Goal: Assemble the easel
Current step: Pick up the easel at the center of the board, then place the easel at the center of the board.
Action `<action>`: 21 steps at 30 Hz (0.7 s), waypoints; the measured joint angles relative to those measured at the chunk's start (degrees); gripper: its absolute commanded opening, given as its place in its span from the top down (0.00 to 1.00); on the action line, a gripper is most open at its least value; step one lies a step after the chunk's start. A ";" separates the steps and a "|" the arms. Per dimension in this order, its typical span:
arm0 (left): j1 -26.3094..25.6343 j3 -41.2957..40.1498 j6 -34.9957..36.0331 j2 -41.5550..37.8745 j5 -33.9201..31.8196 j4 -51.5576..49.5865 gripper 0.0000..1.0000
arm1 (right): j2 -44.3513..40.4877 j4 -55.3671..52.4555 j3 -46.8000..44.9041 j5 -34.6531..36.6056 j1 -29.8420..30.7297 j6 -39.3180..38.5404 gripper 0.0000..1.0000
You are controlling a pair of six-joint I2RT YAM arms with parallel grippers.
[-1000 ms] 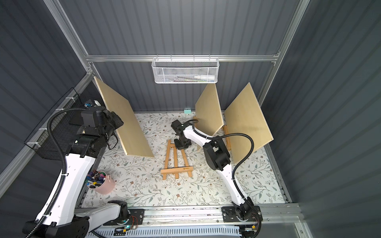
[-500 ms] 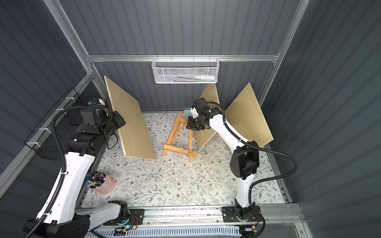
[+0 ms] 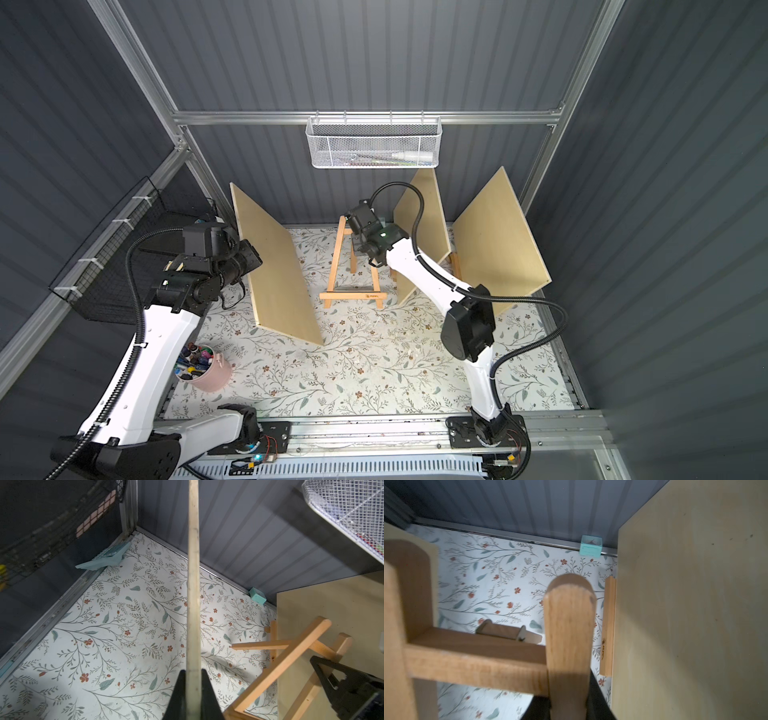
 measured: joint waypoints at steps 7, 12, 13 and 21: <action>0.00 0.00 0.72 -0.02 -2.29 -1.92 1.00 | 3.78 8.72 -1.49 14.08 1.07 0.50 0.92; 0.00 0.00 1.11 -0.11 -2.60 -1.97 1.00 | 3.58 13.33 -5.29 19.54 1.57 4.52 0.90; 0.00 0.00 1.11 -0.17 -2.60 -1.97 1.00 | 3.28 14.23 -6.32 20.37 1.77 5.22 0.91; 0.00 0.00 1.11 -0.55 -2.60 -1.97 1.00 | 3.15 18.05 -7.67 22.01 1.90 2.29 0.93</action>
